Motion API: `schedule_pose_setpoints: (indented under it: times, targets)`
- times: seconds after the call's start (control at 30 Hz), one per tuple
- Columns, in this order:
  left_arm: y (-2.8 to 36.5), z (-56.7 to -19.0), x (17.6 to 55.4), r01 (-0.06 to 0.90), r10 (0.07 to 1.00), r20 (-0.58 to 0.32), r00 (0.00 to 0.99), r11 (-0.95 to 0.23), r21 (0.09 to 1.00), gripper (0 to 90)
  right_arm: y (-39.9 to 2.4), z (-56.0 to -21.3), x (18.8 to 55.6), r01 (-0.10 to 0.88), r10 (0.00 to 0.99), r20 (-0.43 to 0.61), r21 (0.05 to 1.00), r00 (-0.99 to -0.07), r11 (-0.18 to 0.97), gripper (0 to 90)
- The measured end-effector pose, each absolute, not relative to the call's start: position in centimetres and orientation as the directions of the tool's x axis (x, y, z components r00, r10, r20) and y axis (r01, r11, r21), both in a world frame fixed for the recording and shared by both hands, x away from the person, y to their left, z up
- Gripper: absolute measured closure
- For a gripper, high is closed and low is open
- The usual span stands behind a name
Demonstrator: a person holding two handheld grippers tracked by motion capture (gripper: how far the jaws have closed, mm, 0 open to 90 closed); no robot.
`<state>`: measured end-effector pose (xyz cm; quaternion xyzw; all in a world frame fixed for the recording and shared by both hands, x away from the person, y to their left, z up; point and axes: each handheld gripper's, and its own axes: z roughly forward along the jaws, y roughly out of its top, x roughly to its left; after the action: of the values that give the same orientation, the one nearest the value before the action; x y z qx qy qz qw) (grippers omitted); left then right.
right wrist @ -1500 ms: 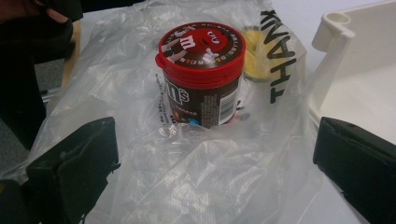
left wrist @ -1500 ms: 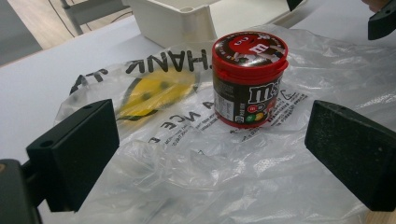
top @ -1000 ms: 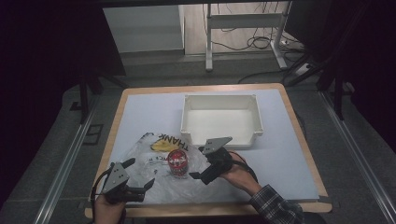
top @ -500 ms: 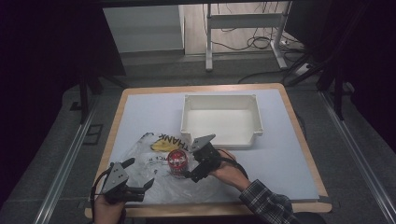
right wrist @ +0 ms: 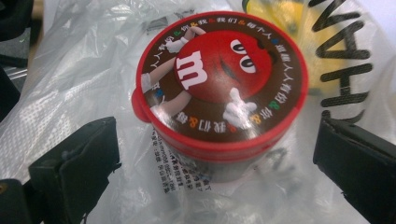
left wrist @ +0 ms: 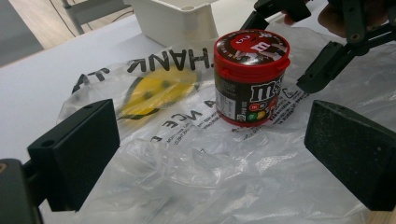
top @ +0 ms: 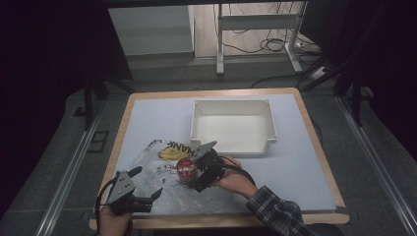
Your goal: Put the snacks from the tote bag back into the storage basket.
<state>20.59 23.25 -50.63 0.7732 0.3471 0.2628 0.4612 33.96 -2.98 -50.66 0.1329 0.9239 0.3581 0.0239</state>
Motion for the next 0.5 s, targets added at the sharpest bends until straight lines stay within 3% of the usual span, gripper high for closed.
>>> schedule_pose_setpoints:
  times: [0.2,0.5]
  targets:
    - [23.3,-50.6,20.6,0.294,0.779,0.087,0.621,-0.334,0.895,3.2,-2.0,-50.8,34.2,0.257,0.275,0.071,0.629,-0.959,0.734,1.2]
    - [23.3,-50.6,20.6,0.294,0.780,0.086,0.620,-0.333,0.896,3.2,-0.2,-50.9,34.5,0.234,0.269,0.020,0.556,-0.963,0.798,6.9]
